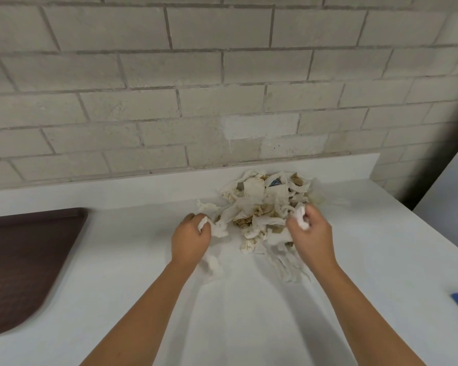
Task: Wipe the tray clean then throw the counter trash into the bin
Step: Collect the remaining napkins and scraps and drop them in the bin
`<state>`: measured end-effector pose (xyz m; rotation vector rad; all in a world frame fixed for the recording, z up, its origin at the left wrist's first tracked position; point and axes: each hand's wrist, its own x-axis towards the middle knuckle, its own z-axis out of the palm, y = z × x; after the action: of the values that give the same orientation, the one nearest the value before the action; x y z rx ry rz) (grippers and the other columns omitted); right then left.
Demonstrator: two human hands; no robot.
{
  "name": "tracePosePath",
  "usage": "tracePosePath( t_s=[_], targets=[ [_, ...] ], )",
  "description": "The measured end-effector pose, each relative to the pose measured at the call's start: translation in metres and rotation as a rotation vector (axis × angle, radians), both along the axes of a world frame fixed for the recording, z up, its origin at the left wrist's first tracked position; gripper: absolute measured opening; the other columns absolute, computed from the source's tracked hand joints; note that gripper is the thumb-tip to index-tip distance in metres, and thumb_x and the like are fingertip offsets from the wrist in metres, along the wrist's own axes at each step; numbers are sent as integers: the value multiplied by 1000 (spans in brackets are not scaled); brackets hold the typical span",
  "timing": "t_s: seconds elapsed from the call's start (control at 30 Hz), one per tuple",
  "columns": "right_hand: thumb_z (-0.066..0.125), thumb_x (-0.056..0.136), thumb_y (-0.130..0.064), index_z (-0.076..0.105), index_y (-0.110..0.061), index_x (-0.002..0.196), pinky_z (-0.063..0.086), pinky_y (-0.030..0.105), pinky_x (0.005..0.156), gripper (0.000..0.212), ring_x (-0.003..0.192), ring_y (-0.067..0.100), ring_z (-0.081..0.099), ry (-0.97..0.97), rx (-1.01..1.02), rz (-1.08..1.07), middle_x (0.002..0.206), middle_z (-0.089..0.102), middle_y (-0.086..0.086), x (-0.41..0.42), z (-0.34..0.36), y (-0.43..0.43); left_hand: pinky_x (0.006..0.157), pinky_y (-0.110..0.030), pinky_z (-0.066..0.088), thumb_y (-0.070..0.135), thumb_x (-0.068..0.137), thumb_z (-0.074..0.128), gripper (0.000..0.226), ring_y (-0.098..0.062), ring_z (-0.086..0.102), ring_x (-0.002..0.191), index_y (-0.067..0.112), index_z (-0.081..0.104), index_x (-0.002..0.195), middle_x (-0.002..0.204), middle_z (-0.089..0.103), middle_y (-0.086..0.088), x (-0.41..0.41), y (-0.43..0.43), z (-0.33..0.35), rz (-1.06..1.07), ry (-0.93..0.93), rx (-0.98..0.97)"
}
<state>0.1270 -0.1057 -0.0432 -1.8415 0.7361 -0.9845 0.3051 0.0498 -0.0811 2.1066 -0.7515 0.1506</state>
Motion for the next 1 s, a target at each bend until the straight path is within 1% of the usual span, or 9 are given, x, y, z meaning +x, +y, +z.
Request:
tracePosePath(
  t_s=[0.1,0.23,0.3,0.43,0.57,0.67,0.8,0.87,1.0],
  targets=[
    [54,91,-14,55,-17,96,37,22,67,6,84,17,53,227,-192,12,94,54,-1,-8,-39,7,68,-29,42,26,77,38,37,-26,58,79,4,65,90,86,64,-9,-6,1,27,40,99,-189],
    [38,93,-50,57,-25,125,38,32,101,45,118,17,46,533,-433,210,126,52,-1,-14,-81,24,59,-29,36,24,77,39,21,-18,49,61,11,54,70,64,52,0,-12,5,56,37,195,-385],
    [38,89,-58,63,-27,115,43,37,97,48,111,20,52,618,-536,211,119,58,0,-14,-92,31,56,-29,31,24,77,39,18,-14,38,55,14,43,63,58,41,2,-16,8,68,39,222,-430],
    [63,86,-16,67,-17,89,50,33,73,5,81,19,55,478,-568,193,88,57,0,-7,-95,32,58,-39,40,27,78,40,26,-18,41,60,6,42,64,61,41,-6,-21,15,78,62,260,-497],
    [59,86,-5,64,-24,102,36,7,79,26,92,1,53,379,-258,290,103,57,-11,-11,-80,36,59,-36,42,24,81,52,29,-18,43,61,-1,47,67,62,44,-8,-26,17,77,82,264,-457],
    [62,82,-1,64,-28,91,40,8,80,29,96,-5,56,186,20,300,103,62,-14,-15,-51,42,52,-27,31,14,81,60,27,-14,35,53,10,42,62,57,40,-2,-31,18,65,113,301,-379],
    [63,82,-1,64,-25,103,40,2,65,32,76,-11,54,45,112,221,102,61,-7,-16,-14,34,51,-27,31,7,77,61,25,-16,36,54,11,41,64,60,40,-2,-36,19,32,123,281,-229],
    [61,84,-5,58,-31,117,40,2,63,42,82,-5,52,110,82,159,108,52,-4,-11,-9,24,55,-26,31,2,76,61,15,-17,41,60,12,49,78,74,44,-1,-41,20,13,97,193,-143],
    [52,91,-16,48,-31,136,41,16,72,48,88,10,53,459,-71,187,123,37,-2,5,-31,15,62,-25,41,-7,74,62,36,-18,53,75,13,66,104,102,49,-5,-44,28,-27,-2,2,56]
  ],
)
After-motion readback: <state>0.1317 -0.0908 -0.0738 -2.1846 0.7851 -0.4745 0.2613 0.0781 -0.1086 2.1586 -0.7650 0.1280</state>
